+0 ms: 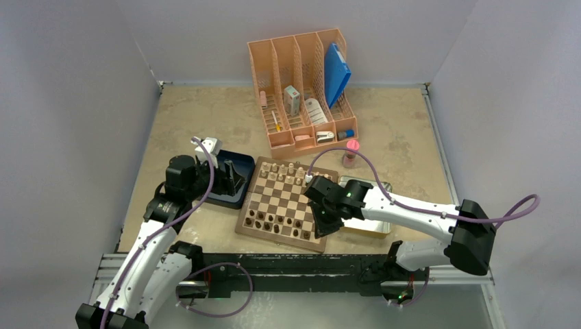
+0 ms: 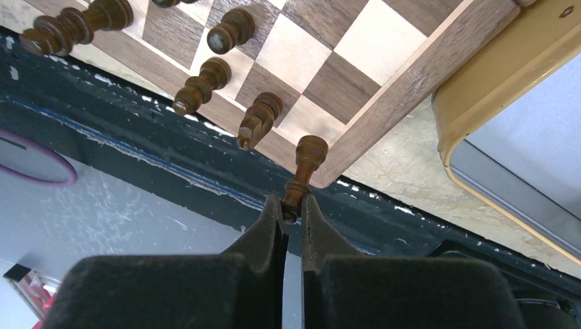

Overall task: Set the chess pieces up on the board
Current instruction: Place the chess piece on the chessboard.

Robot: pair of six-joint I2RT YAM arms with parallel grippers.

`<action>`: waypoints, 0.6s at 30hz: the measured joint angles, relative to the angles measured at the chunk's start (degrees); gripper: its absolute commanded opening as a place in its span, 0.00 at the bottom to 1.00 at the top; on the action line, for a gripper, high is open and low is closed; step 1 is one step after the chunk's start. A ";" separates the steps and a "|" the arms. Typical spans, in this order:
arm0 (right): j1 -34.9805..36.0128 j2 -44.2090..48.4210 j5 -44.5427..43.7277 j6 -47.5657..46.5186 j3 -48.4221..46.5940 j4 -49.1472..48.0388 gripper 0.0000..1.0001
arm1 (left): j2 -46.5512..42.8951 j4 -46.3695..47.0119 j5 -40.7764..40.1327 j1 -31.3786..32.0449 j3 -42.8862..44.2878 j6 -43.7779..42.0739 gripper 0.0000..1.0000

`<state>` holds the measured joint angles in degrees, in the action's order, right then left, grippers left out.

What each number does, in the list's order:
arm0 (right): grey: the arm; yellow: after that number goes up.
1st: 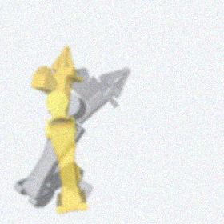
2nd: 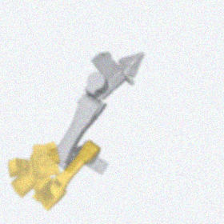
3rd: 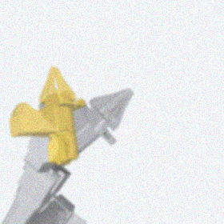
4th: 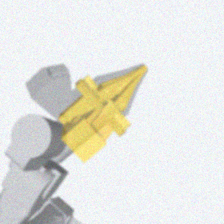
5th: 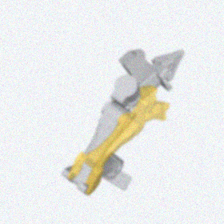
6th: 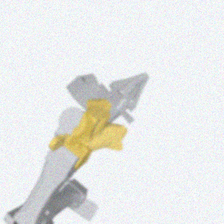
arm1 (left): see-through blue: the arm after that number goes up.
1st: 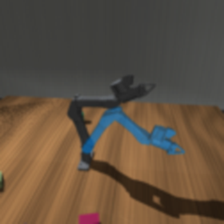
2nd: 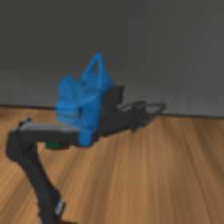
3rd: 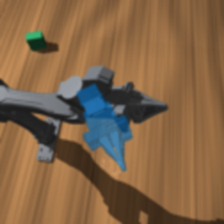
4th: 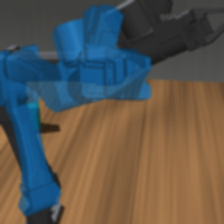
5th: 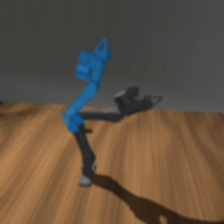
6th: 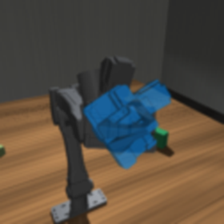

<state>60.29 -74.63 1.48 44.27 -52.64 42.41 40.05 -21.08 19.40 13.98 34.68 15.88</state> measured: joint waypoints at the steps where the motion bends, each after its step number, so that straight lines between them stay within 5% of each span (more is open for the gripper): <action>1: 0.00 -0.04 0.22 -0.17 0.20 -0.09 0.00 | 0.00 -0.04 -0.11 0.00 0.00 0.00 0.72; 18: 0.00 -2.97 1.20 -1.92 0.94 -2.23 0.09 | 0.00 -0.46 -1.01 0.00 0.24 0.00 0.72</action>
<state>60.29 -77.60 2.68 42.35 -51.70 40.18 40.05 -21.54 18.39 13.98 34.92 15.88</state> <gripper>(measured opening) 0.085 0.715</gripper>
